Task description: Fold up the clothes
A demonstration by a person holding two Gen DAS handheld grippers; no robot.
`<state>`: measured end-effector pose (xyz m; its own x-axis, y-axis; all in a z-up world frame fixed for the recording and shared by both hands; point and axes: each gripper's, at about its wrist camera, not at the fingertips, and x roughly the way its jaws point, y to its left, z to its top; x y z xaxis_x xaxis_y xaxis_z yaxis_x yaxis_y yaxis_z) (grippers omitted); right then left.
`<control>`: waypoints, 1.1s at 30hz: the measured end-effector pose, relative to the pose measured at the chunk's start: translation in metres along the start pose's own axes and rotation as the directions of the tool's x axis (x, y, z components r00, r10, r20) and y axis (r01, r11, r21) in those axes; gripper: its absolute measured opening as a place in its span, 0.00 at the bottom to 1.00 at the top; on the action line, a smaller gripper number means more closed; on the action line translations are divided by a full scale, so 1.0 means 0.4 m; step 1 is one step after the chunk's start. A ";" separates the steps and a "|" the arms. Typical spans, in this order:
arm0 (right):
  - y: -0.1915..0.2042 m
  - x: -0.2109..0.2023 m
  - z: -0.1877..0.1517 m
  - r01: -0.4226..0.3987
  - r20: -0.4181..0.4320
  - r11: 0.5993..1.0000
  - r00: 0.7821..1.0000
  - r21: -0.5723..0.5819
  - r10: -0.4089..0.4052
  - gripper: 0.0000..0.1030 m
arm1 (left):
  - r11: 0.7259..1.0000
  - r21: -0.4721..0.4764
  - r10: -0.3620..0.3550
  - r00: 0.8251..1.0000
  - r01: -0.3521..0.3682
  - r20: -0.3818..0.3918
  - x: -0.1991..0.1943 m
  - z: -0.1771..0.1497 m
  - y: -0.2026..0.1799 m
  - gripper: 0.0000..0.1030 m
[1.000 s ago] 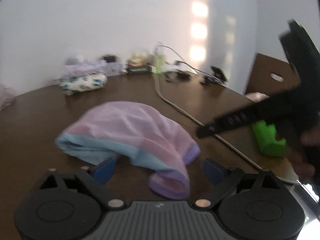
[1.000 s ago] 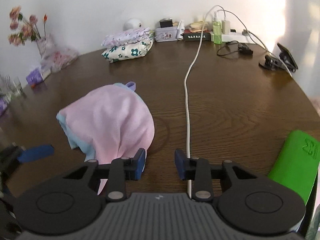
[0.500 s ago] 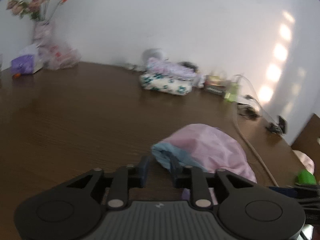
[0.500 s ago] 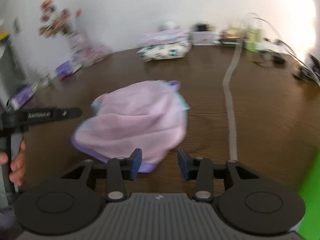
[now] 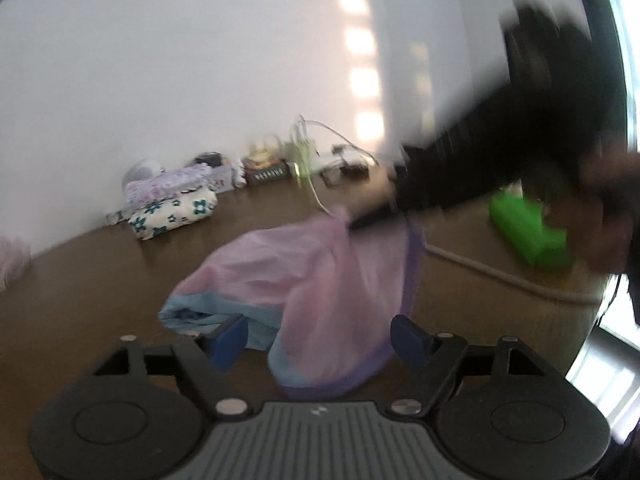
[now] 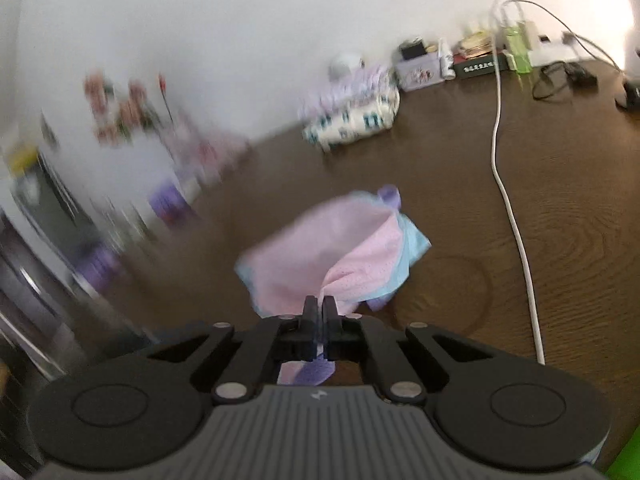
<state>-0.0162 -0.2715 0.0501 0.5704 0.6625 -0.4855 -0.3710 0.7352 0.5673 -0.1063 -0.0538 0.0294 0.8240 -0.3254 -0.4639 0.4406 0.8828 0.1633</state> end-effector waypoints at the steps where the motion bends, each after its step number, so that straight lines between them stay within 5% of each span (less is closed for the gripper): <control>1: -0.003 -0.017 0.010 -0.025 0.019 0.999 1.000 0.036 0.025 0.02 | 1.000 0.023 0.005 1.000 -0.005 -0.005 0.007 0.004 -0.019 0.76; 7: 0.014 -0.047 0.025 -0.077 0.063 0.993 0.995 0.094 0.071 0.02 | 1.000 0.011 0.009 1.000 -0.009 0.020 0.015 0.051 -0.133 0.80; 12: 0.049 -0.072 0.026 -0.108 0.082 0.991 0.991 0.077 0.102 0.02 | 0.971 0.137 0.188 0.980 -0.195 0.062 0.034 0.049 -0.205 0.82; 13: 0.057 -0.087 0.025 -0.113 0.092 0.991 0.990 0.071 0.107 0.02 | 0.962 0.153 0.220 0.973 -0.227 0.065 0.038 0.047 -0.206 0.71; 14: 0.062 -0.104 0.025 -0.120 0.110 0.990 0.988 0.070 0.112 0.02 | 0.961 0.143 0.233 0.971 -0.239 0.056 0.034 0.048 -0.186 0.43; 16: 0.069 -0.145 0.027 -0.121 0.156 0.991 0.982 0.060 0.110 0.02 | 0.966 0.093 0.240 0.971 -0.240 0.020 0.020 0.055 -0.133 0.03; 19: 0.082 -0.191 0.039 -0.122 0.197 0.992 0.974 0.030 0.114 0.02 | 0.970 -0.093 0.229 0.972 -0.224 0.049 -0.040 0.082 -0.015 0.02; 21: 0.109 -0.220 0.059 -0.125 0.219 0.992 0.968 -0.008 0.124 0.02 | 0.961 -0.182 0.234 0.962 -0.207 0.139 -0.116 0.130 0.044 0.01; 26: 0.272 -0.356 0.136 -0.107 0.338 0.969 0.924 -0.222 0.180 0.02 | 0.959 -0.229 0.244 0.891 -0.164 0.384 -0.348 0.294 0.101 0.01; 33: 0.511 -0.552 0.230 0.009 0.556 0.895 0.786 -0.446 0.270 0.02 | 0.974 -0.142 0.225 0.772 -0.175 0.595 -0.568 0.505 0.126 0.01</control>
<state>-0.1505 -0.2809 0.3346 0.7559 0.6393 0.1411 -0.6540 0.7278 0.2063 -0.1992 -0.0038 0.3190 0.9470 -0.2539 0.1967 0.2345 0.9651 0.1166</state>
